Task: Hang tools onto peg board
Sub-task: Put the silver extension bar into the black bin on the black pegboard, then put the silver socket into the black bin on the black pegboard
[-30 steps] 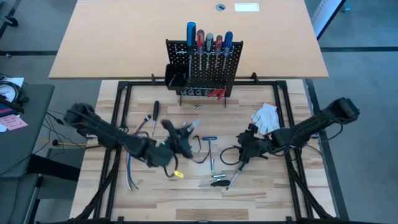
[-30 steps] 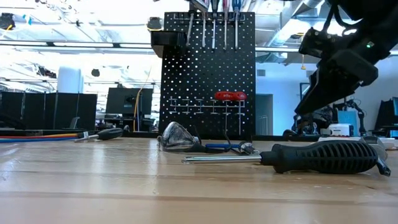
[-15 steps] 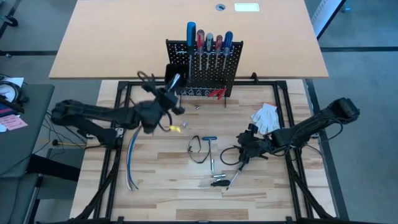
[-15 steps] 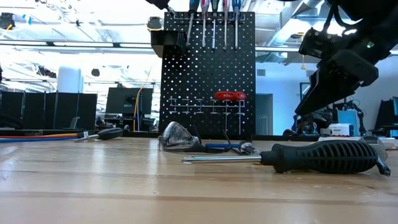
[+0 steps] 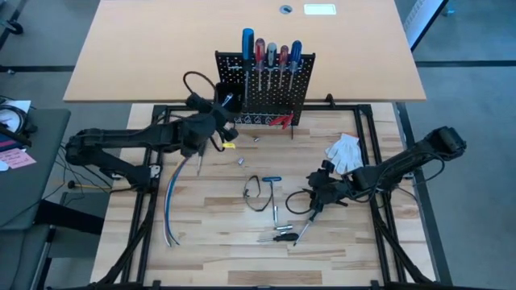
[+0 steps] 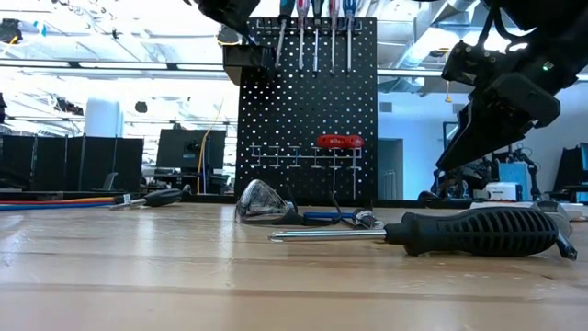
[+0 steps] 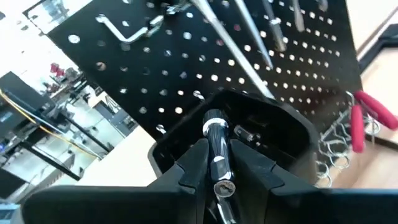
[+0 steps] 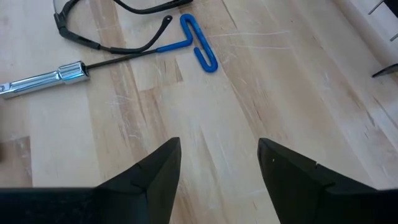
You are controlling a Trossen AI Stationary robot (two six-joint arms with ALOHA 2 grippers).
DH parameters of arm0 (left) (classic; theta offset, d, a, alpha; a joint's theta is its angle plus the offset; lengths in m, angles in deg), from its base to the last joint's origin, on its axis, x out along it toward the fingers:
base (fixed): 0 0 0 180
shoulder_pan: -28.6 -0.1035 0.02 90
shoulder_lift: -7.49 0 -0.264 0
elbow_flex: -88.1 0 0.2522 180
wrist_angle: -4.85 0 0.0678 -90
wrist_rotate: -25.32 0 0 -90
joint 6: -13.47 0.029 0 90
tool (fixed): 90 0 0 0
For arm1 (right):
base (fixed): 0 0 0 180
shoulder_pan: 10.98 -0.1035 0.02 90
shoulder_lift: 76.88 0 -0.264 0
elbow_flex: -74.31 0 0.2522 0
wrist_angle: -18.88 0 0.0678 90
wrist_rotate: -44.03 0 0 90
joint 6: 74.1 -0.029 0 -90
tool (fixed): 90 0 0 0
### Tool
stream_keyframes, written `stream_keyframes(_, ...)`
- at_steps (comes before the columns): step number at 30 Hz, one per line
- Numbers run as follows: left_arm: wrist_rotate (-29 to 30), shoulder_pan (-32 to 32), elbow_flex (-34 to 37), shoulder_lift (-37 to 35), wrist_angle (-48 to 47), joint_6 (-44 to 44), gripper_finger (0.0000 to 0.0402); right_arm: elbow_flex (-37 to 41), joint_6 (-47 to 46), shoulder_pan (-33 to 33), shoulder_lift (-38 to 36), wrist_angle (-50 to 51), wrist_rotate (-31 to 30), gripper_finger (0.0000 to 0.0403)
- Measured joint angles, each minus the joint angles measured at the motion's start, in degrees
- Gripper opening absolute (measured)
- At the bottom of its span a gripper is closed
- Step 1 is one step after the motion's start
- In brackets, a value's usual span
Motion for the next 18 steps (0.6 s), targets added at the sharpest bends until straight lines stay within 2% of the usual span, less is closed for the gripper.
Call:
stream_keyframes(7, -7.2, -2.6, -0.4, 0.0, -0.3, -1.2, 0.0064, 0.0, 0.0, 0.0, 0.0, 0.0, 0.0, 0.0221)
stream_keyframes(12, -7.1, -3.8, -0.4, 0.0, -0.2, -1.4, 0.0078, 0.0, 0.0, 0.0, 0.0, 0.0, 0.0, 0.0221)
stream_keyframes(18, -7.1, -3.9, -0.4, -1.0, 0.9, -0.1, 0.0125, 0.0, 0.0, 0.0, 0.0, 0.1, 0.0, 0.0221)
